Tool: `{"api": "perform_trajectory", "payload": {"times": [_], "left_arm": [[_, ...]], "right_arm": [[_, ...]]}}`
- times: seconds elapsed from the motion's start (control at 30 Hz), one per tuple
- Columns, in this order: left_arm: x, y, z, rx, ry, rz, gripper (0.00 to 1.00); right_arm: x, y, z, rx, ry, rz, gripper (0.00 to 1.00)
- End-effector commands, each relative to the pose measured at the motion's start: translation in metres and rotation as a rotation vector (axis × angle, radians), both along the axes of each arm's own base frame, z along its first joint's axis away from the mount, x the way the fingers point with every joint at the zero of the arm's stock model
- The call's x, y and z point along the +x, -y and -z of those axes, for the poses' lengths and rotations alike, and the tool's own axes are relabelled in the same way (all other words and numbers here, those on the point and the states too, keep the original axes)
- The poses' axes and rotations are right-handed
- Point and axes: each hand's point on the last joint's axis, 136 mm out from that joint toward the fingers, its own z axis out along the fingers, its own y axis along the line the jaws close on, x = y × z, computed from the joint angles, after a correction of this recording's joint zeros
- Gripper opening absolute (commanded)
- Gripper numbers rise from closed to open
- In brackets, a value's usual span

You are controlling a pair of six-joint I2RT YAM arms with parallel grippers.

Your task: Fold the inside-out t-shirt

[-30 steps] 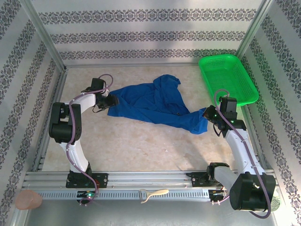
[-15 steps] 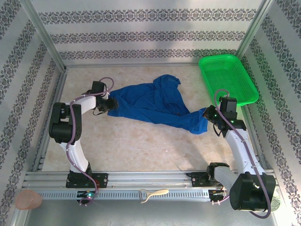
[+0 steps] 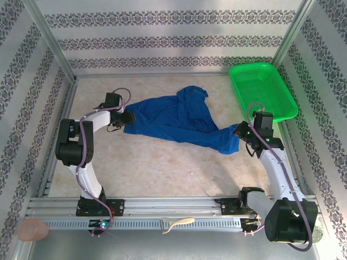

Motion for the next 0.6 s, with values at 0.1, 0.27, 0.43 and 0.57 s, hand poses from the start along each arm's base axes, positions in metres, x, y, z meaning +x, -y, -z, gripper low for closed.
{"api": "perform_trajectory", "payload": {"times": [0.1, 0.27, 0.43, 0.57], "left_arm": [[0.004, 0.020, 0.007, -0.060, 0.012, 0.058, 0.43], [-0.001, 0.023, 0.013, -0.067, -0.002, 0.071, 0.29], [-0.002, 0.021, 0.005, -0.060, 0.013, 0.065, 0.01], [-0.002, 0.016, -0.022, -0.048, 0.060, 0.036, 0.00]], "right_arm": [[0.004, 0.001, -0.012, 0.014, 0.041, 0.009, 0.00], [0.004, 0.001, -0.013, 0.015, 0.044, 0.009, 0.00], [0.004, 0.000, -0.013, 0.014, 0.045, 0.008, 0.00], [0.003, 0.000, -0.012, 0.017, 0.041, 0.007, 0.00]]}}
